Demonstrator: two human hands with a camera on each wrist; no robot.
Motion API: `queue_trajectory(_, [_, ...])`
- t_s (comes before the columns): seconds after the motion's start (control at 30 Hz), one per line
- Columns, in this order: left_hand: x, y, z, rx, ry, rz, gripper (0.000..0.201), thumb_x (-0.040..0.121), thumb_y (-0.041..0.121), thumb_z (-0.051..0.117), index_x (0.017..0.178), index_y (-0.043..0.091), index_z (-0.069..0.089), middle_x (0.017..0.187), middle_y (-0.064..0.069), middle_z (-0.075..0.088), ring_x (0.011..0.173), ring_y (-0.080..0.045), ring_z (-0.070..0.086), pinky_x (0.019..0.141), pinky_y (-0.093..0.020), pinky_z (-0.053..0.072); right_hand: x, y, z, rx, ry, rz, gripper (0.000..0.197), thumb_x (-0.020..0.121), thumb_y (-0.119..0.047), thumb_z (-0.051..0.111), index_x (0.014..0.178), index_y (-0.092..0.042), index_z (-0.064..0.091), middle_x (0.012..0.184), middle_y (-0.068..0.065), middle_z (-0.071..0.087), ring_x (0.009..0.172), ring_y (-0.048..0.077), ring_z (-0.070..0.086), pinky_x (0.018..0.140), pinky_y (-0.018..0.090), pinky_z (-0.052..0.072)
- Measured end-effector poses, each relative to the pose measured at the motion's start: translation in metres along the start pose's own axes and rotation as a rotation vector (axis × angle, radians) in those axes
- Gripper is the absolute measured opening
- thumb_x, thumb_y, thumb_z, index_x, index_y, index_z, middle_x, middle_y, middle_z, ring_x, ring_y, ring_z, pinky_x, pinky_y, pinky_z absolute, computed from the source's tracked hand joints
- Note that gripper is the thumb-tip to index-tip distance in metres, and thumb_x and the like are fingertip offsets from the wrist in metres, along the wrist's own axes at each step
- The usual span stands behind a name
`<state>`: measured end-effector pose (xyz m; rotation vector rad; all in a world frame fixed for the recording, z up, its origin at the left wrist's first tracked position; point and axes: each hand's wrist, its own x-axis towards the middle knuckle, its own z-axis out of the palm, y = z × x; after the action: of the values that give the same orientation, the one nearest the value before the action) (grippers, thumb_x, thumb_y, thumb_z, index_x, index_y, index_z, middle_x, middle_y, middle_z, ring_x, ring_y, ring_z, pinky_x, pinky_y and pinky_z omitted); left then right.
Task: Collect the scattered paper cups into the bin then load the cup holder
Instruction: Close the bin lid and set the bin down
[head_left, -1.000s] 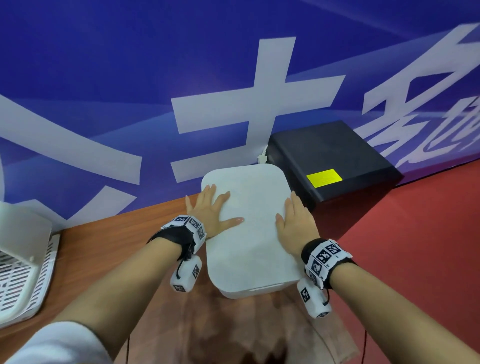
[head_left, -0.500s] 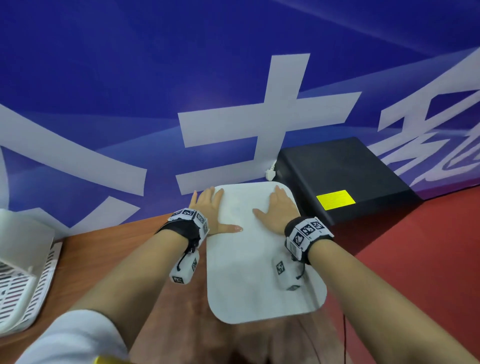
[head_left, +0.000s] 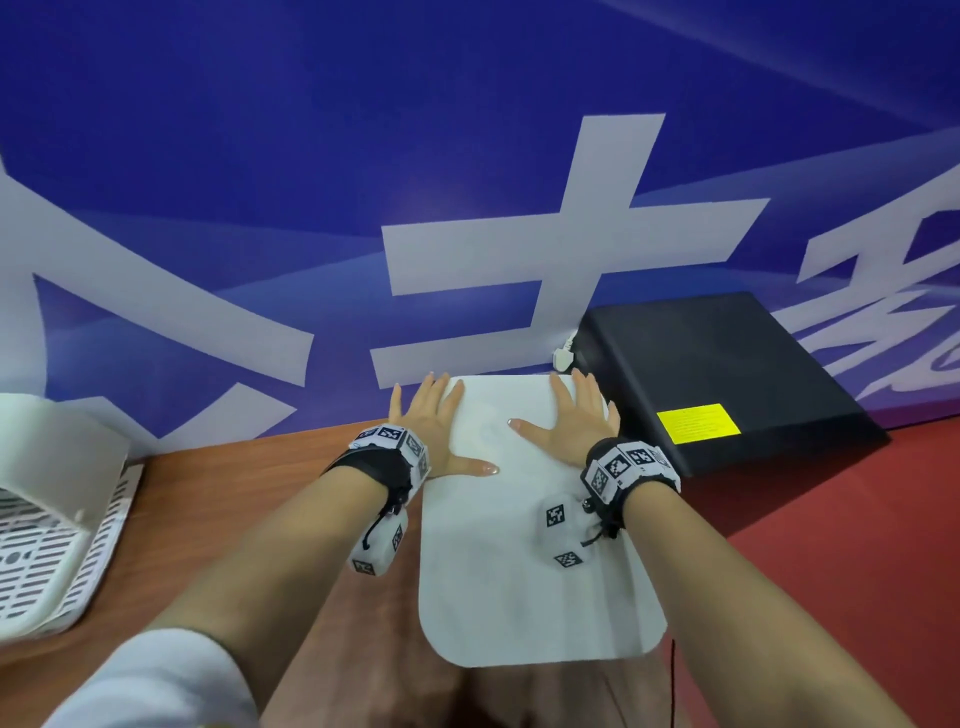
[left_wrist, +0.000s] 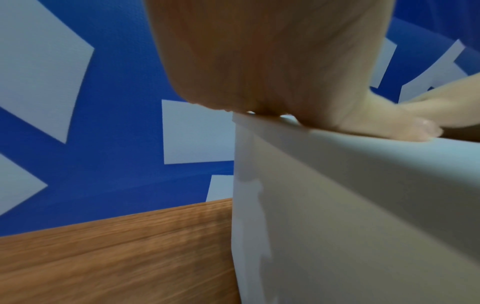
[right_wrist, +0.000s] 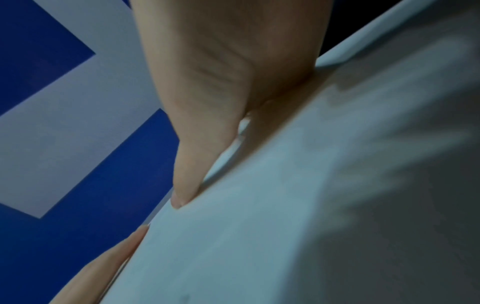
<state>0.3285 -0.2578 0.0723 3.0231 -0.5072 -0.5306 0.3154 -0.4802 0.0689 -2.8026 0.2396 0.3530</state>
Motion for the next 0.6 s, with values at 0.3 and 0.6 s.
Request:
queue_trajectory(0.3, [-0.052,0.026,0.011,-0.112,0.111,0.279,0.08,0.092,0.058,0.043,0.154,0.02,0.009,0.162,-0.009,-0.002,0.149,-0.023,-0.003,0.121,-0.036,0.003,-0.052,0.013,-0.001,-0.042,-0.099,-0.231,0.087,0.083,-0.072,0.047,0.153,-0.038,0.008,0.162,-0.012,-0.009,0.149,0.014,-0.014,0.117,0.05,-0.011])
queue_trajectory(0.6, [-0.068,0.033,0.037,-0.012,0.052,0.19,0.129,0.059,0.093,0.041,0.151,0.025,-0.018,0.157,-0.006,-0.027,0.143,-0.02,-0.03,0.118,-0.045,-0.015,-0.059,0.006,0.016,-0.153,-0.087,-0.204,0.091,0.079,-0.083,0.029,0.152,-0.04,-0.003,0.16,-0.015,-0.017,0.147,0.011,-0.02,0.117,0.051,-0.013])
